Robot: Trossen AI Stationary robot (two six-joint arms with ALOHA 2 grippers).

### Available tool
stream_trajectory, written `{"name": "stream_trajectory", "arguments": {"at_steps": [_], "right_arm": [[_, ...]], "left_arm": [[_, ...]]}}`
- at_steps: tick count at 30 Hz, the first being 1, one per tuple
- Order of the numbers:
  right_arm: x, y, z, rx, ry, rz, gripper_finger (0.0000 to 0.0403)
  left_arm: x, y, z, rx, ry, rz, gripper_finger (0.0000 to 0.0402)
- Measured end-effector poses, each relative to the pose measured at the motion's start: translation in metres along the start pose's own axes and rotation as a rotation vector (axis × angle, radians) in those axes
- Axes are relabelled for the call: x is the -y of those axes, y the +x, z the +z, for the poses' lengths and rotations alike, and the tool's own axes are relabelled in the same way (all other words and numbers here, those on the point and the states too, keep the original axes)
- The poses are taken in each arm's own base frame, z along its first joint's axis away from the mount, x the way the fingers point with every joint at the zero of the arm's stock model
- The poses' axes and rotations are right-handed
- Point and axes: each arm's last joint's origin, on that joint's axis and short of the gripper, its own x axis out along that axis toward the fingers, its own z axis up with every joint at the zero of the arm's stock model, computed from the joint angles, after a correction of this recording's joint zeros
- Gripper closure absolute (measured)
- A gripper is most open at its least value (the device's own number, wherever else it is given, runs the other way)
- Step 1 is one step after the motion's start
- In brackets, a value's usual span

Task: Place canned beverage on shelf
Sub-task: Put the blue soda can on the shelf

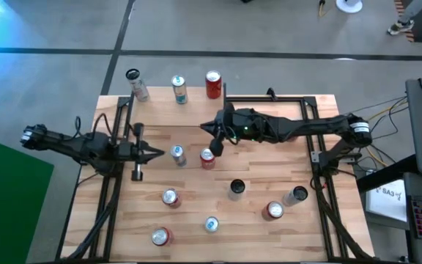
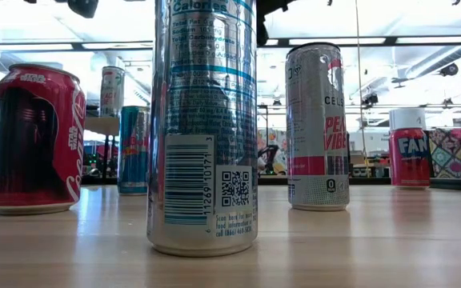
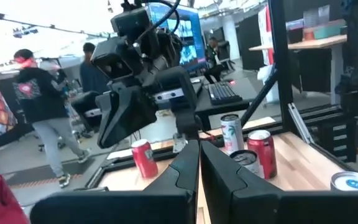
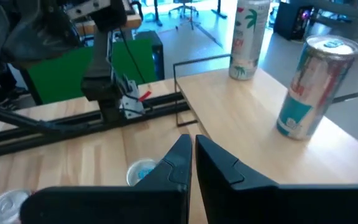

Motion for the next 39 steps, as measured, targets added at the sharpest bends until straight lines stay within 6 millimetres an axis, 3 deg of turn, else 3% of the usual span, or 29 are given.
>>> {"name": "stream_trajectory", "arguments": {"at_steps": [8, 14, 19, 29, 39], "right_arm": [[0.001, 0.017, 0.009, -0.040, -0.016, -0.019, 0.0390], [0.014, 0.030, 0.013, -0.082, -0.055, -0.064, 0.0390], [0.031, 0.043, 0.009, -0.094, -0.049, -0.107, 0.0390], [0.056, 0.073, -0.008, -0.130, -0.023, -0.165, 0.0390], [0.076, 0.092, -0.001, -0.106, -0.045, -0.205, 0.0390]], "left_arm": [[-0.006, -0.016, 0.007, 0.047, -0.109, 0.017, 0.0402], [-0.017, -0.029, 0.028, 0.131, -0.127, 0.099, 0.0402], [-0.014, -0.031, 0.016, 0.048, -0.140, 0.079, 0.0402], [-0.015, -0.034, 0.015, 0.038, -0.145, 0.088, 0.0402], [-0.015, -0.034, 0.015, 0.036, -0.141, 0.088, 0.0402]]}}
